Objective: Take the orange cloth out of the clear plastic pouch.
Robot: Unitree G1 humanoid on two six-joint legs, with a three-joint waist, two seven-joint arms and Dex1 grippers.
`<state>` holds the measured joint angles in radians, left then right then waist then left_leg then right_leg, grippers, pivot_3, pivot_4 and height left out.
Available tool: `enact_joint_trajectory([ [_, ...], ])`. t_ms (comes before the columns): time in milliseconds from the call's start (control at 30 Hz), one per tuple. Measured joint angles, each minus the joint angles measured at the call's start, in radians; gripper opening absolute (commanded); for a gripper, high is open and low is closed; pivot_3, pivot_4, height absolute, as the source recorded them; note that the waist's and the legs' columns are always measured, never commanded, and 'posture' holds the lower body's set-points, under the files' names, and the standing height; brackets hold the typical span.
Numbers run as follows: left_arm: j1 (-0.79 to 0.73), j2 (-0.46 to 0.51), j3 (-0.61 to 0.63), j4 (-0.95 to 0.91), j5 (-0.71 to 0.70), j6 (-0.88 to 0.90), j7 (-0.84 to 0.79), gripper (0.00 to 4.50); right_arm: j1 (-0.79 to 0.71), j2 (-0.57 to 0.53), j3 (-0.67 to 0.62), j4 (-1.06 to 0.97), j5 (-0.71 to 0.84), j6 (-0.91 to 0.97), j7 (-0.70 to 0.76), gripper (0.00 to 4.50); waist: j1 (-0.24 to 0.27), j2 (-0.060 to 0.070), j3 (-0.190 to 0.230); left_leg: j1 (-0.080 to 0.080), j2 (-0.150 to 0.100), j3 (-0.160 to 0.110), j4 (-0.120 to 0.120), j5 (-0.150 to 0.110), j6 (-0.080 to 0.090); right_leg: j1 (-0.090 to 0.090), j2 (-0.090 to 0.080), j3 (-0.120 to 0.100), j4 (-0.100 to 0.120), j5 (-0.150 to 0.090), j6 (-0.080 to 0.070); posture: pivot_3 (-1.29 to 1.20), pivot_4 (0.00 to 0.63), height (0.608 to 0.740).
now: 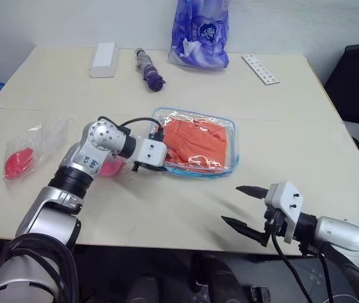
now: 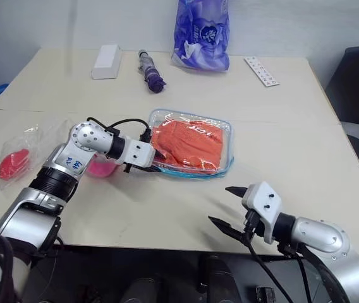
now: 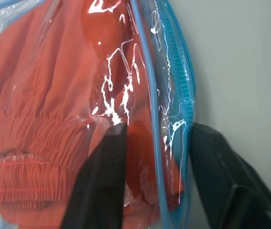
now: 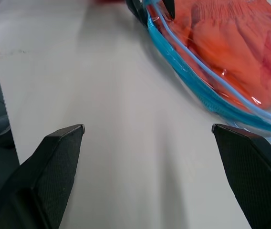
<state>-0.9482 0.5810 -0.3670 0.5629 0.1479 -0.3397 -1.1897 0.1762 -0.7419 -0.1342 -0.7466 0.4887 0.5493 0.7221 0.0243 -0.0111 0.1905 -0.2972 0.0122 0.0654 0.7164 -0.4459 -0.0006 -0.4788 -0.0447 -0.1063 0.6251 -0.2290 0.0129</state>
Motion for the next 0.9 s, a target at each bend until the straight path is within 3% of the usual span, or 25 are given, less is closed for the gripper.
enact_joint_trajectory([
  [100, 0.003, -0.028, 0.028, -0.011, -0.059, 0.108, -0.038, 0.02, 0.0, 0.0, 0.001, 0.001, -0.015, -0.017, 0.001, 4.5, 0.0, 0.0, 0.0, 0.0, 0.0, 0.0, 0.0, 0.0, 0.0, 0.0, 0.0, 0.0, 0.0, 0.0, 0.0, 0.0, 0.15, 0.74],
  [233, 0.018, -0.068, 0.102, -0.11, -0.208, 0.389, -0.084, 0.02, -0.058, -0.001, 0.039, 0.031, -0.059, -0.044, 0.004, 4.5, -0.003, 0.0, 0.0, 0.0, 0.0, -0.001, 0.001, 0.0, 0.0, 0.0, 0.001, 0.0, 0.0, 0.0, 0.0, 0.0, 0.15, 0.74],
  [367, 0.022, -0.071, 0.156, -0.202, -0.268, 0.557, -0.064, 0.02, -0.194, 0.02, 0.136, 0.125, -0.132, -0.062, -0.008, 4.5, -0.008, 0.0, 0.0, 0.0, 0.0, -0.001, 0.001, 0.0, 0.0, 0.0, 0.001, 0.002, 0.001, 0.0, 0.0, 0.0, 0.15, 0.74],
  [567, 0.073, -0.073, 0.164, -0.254, -0.27, 0.614, -0.014, 0.02, -0.45, 0.114, 0.271, 0.308, -0.22, -0.067, -0.025, 4.5, -0.016, 0.0, 0.0, 0.0, 0.001, -0.002, 0.003, 0.0, -0.001, -0.003, 0.0, -0.001, 0.001, 0.0, 0.0, 0.0, 0.15, 0.74],
  [800, 0.1, -0.071, 0.164, -0.29, -0.264, 0.615, 0.028, 0.02, -0.525, 0.152, 0.303, 0.367, -0.238, -0.043, -0.02, 4.5, -0.008, 0.0, 0.0, 0.0, 0.002, -0.003, 0.004, 0.0, 0.0, -0.003, -0.002, -0.002, 0.001, 0.0, 0.0, 0.0, 0.15, 0.74],
  [900, 0.111, -0.071, 0.164, -0.314, -0.264, 0.616, 0.037, 0.0, -0.527, 0.157, 0.303, 0.368, -0.238, -0.031, -0.02, 3.89, -0.008, 0.0, 0.0, 0.0, 0.002, -0.003, 0.004, 0.0, 0.0, -0.003, -0.002, -0.002, 0.001, 0.0, 0.0, 0.0, 0.15, 0.74],
])
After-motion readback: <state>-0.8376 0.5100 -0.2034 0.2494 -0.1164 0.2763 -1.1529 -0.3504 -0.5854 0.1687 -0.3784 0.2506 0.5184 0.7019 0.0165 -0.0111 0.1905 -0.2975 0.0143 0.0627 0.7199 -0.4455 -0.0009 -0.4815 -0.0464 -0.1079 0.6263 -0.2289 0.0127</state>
